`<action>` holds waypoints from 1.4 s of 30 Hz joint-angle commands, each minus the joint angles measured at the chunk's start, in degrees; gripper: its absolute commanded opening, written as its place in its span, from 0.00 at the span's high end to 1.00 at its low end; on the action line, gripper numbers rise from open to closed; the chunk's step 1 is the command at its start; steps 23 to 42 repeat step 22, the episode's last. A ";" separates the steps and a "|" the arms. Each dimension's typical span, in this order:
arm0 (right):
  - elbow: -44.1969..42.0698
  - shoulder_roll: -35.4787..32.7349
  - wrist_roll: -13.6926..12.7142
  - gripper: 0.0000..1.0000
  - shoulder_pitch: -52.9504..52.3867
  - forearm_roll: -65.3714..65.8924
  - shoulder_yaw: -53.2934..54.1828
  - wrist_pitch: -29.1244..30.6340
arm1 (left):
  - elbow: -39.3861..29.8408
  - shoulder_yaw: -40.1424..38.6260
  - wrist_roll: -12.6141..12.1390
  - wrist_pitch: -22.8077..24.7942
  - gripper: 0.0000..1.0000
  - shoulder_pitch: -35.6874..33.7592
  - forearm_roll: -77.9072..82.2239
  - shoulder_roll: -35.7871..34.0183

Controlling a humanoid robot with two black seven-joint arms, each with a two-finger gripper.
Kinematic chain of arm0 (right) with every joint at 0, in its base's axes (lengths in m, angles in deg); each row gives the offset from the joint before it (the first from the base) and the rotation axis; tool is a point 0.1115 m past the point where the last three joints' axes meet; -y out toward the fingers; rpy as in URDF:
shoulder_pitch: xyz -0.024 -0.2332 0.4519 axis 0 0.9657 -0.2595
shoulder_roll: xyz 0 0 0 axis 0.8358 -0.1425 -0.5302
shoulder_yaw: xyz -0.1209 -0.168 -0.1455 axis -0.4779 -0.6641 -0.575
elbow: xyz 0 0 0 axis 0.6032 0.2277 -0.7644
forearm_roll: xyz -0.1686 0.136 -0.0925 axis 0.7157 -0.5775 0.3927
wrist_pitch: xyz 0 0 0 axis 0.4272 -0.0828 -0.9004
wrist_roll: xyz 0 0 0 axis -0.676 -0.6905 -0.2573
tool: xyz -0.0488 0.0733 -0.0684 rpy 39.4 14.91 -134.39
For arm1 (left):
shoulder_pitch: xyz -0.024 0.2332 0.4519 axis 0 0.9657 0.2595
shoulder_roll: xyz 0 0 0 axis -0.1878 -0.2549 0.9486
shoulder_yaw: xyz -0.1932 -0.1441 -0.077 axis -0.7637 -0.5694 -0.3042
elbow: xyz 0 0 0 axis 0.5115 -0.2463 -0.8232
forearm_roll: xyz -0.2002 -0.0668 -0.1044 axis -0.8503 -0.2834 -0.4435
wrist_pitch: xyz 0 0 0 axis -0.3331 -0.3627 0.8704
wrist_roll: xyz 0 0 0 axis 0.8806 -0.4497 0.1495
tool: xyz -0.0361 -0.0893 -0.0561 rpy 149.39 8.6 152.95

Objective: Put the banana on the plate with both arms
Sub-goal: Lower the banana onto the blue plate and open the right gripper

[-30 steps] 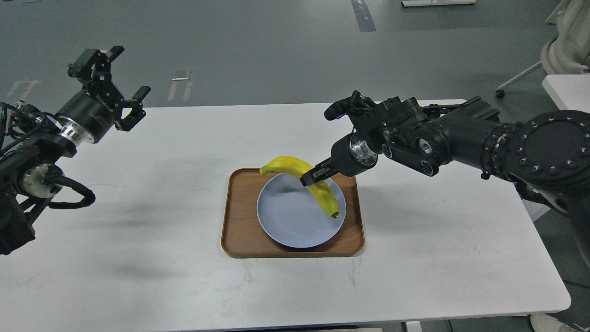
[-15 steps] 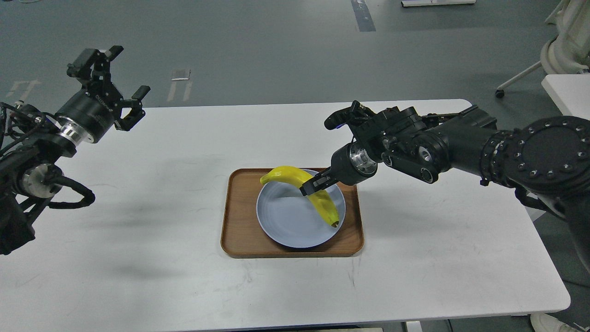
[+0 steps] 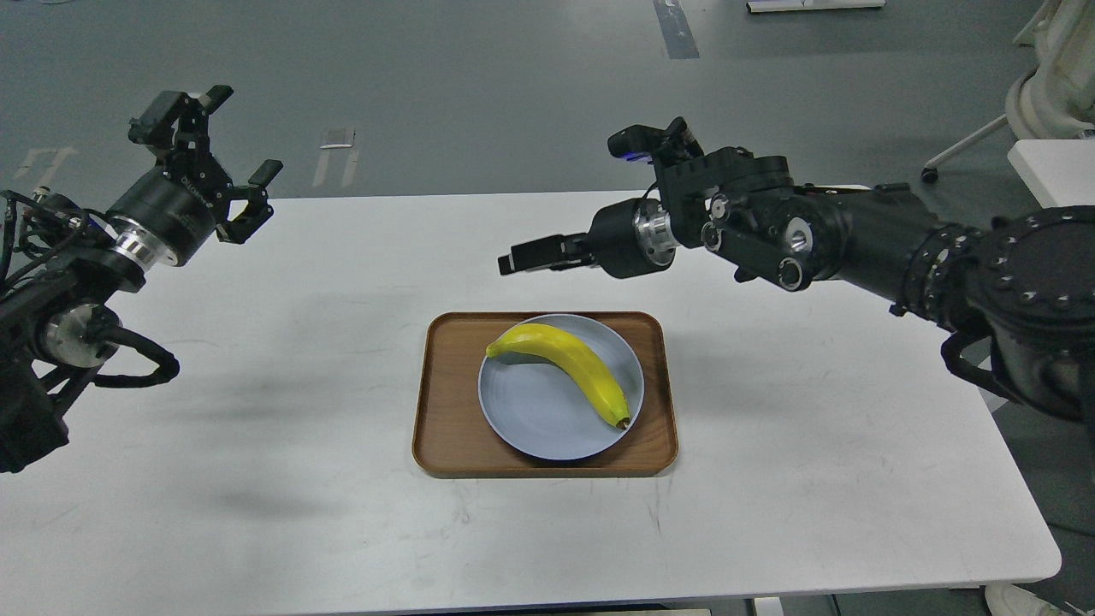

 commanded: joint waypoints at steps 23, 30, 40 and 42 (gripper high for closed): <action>-1.09 -12.42 0.00 0.00 32.41 -26.65 41.64 0.02 | 9.27 0.36 0.02 0.00 0.00 0.53 0.31 13.43; -1.09 -12.42 0.00 0.00 32.41 -26.65 41.64 0.02 | 9.27 0.36 0.02 0.00 0.00 0.53 0.31 13.43; -1.09 -12.42 0.00 0.00 32.41 -26.65 41.64 0.02 | 9.27 0.36 0.02 0.00 0.00 0.53 0.31 13.43; -1.09 -12.42 0.00 0.00 32.41 -26.65 41.64 0.02 | 9.27 0.36 0.02 0.00 0.00 0.53 0.31 13.43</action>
